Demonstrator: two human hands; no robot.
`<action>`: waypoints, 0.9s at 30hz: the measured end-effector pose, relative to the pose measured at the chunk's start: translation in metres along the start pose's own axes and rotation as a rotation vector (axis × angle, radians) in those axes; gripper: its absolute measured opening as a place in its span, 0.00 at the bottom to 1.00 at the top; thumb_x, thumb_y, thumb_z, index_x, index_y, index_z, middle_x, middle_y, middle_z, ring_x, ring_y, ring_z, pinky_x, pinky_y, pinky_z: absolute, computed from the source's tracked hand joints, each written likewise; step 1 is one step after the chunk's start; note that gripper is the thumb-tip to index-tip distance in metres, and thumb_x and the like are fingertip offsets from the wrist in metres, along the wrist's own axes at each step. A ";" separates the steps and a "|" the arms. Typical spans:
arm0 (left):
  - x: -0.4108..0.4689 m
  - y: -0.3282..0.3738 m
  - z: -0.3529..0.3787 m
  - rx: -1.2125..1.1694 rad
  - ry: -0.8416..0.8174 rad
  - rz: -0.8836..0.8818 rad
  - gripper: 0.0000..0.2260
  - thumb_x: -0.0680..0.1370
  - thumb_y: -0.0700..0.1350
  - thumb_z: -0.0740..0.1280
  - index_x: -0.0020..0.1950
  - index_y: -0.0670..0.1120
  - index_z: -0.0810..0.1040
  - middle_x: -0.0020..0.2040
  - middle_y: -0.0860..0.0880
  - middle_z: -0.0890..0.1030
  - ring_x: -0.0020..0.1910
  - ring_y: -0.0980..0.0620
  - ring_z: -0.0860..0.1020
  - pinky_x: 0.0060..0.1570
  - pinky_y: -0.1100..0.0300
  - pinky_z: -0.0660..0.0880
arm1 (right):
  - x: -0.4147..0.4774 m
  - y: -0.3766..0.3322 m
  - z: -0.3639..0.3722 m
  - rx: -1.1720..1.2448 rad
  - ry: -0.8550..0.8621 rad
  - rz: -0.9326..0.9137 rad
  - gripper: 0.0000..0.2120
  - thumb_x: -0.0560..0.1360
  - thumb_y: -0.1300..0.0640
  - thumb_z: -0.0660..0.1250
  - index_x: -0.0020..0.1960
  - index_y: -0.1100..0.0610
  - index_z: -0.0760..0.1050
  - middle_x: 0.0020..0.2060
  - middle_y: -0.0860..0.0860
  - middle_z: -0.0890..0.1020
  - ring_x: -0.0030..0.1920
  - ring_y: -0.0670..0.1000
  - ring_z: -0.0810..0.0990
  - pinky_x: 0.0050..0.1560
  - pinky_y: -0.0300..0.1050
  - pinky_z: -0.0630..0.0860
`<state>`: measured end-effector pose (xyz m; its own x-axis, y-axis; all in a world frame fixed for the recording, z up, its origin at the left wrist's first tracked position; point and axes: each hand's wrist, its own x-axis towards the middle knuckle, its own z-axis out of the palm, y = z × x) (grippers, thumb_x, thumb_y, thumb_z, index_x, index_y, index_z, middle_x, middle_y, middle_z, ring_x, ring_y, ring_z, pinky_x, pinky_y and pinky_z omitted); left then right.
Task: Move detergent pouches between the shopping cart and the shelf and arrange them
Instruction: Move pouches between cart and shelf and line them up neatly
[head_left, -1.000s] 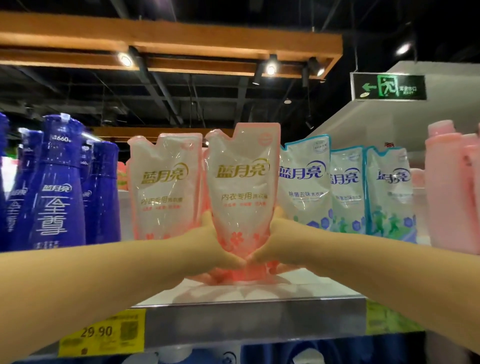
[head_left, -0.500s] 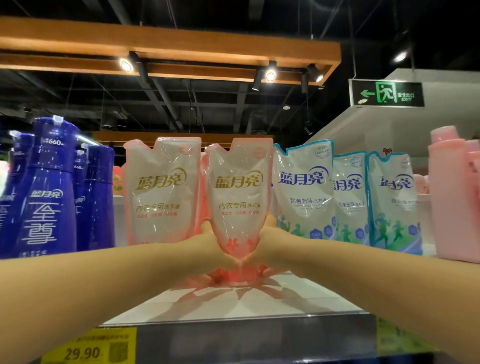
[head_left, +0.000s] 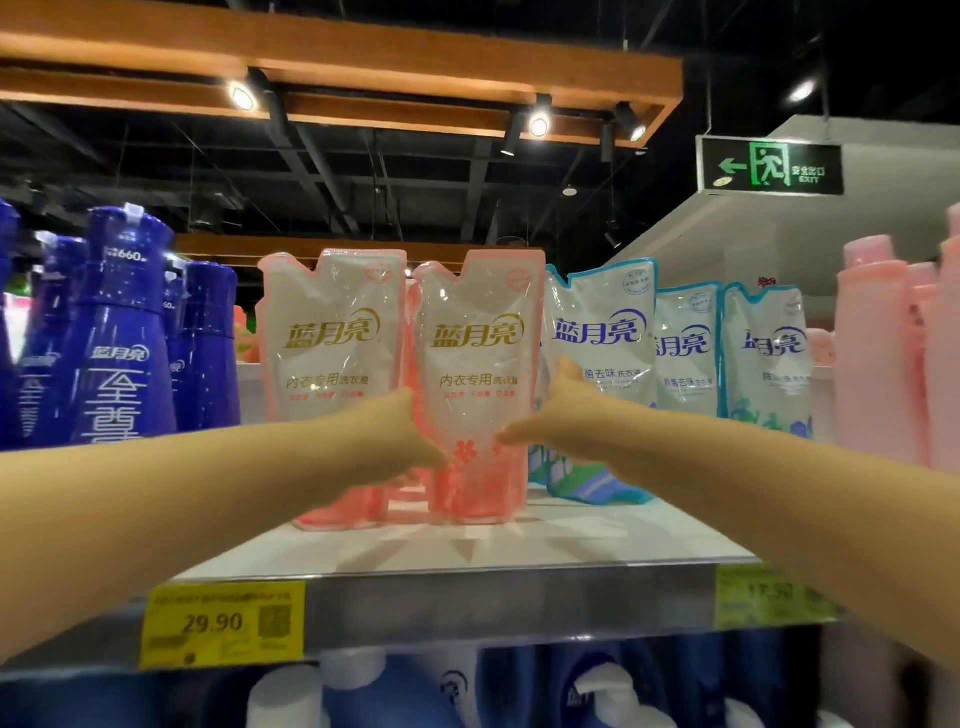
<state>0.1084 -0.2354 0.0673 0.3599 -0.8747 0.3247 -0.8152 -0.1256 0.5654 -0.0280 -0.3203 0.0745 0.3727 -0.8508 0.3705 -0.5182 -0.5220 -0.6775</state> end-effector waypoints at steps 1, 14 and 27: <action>-0.005 0.001 -0.002 0.011 0.021 0.037 0.30 0.74 0.44 0.70 0.73 0.46 0.62 0.47 0.51 0.75 0.43 0.55 0.78 0.38 0.63 0.76 | -0.007 -0.003 -0.005 0.014 0.012 -0.009 0.47 0.69 0.55 0.74 0.75 0.56 0.46 0.69 0.56 0.65 0.67 0.58 0.67 0.69 0.53 0.66; -0.077 0.052 0.022 -0.077 0.278 0.472 0.06 0.78 0.45 0.62 0.47 0.52 0.78 0.42 0.53 0.80 0.41 0.56 0.76 0.42 0.61 0.72 | -0.123 -0.005 -0.037 -0.218 0.253 -0.258 0.08 0.75 0.51 0.63 0.52 0.48 0.79 0.50 0.46 0.81 0.52 0.49 0.78 0.54 0.47 0.75; -0.289 0.241 0.133 -0.245 0.127 0.777 0.07 0.76 0.46 0.63 0.43 0.50 0.80 0.34 0.54 0.76 0.40 0.52 0.75 0.41 0.59 0.69 | -0.401 0.092 -0.228 -0.475 0.457 -0.013 0.04 0.73 0.52 0.64 0.41 0.47 0.77 0.38 0.44 0.80 0.44 0.48 0.78 0.48 0.45 0.75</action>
<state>-0.2523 -0.0748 0.0087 -0.2050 -0.6087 0.7665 -0.7361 0.6120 0.2891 -0.4008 -0.0414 0.0081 0.0709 -0.7298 0.6800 -0.8384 -0.4130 -0.3558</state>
